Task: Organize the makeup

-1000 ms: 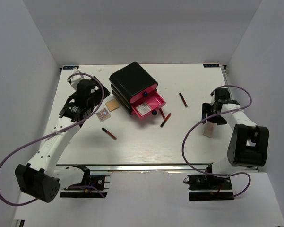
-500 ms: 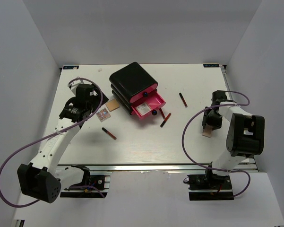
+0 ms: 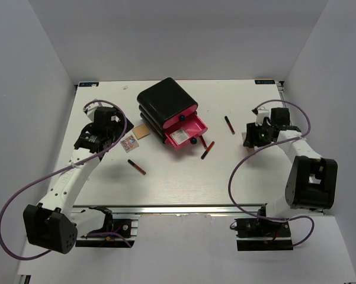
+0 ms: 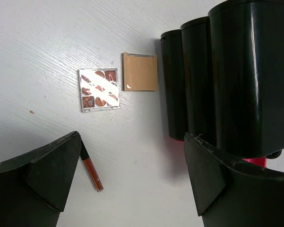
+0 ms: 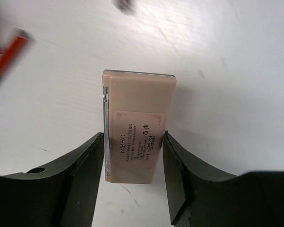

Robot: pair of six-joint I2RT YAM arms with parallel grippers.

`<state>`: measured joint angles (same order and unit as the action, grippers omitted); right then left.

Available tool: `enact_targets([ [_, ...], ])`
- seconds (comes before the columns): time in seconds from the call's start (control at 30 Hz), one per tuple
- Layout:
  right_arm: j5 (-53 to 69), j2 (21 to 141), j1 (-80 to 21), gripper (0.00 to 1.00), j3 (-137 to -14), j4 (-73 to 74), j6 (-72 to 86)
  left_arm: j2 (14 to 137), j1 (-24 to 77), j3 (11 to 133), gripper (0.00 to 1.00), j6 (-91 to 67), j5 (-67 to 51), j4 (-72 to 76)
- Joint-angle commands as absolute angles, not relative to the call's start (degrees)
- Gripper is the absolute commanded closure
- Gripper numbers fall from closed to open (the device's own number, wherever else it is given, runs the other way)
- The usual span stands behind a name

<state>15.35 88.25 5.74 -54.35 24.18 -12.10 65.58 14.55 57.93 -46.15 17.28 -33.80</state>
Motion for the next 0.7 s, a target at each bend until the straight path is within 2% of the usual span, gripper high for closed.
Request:
enact_targets([
  [0.0, 29.17, 82.1, 1.07, 1.0, -57.31, 14.79, -21.0, 65.65, 13.89, 58.1, 0.02, -46.32, 16.7, -32.52],
  [0.13, 29.8, 77.79, -9.98, 1.0, -54.15, 1.96, -18.73, 65.74, 13.71, 58.01, 0.02, -46.49, 16.52, -32.52],
  [0.17, 29.1, 77.0, -11.85, 1.0, -53.44, -4.94, -16.37, 65.74, 13.62, 58.01, 0.02, -46.49, 16.52, -32.61],
  [0.33, 19.45, 81.11, -20.99, 1.0, -54.92, -15.89, -10.38, 65.22, 13.54, 57.4, 0.02, -46.67, 16.61, -32.96],
  [0.67, 15.21, 91.22, -25.4, 1.0, -59.85, -25.49, -8.88, 62.4, 13.45, 54.67, 0.02, -47.99, 16.96, -33.31],
])
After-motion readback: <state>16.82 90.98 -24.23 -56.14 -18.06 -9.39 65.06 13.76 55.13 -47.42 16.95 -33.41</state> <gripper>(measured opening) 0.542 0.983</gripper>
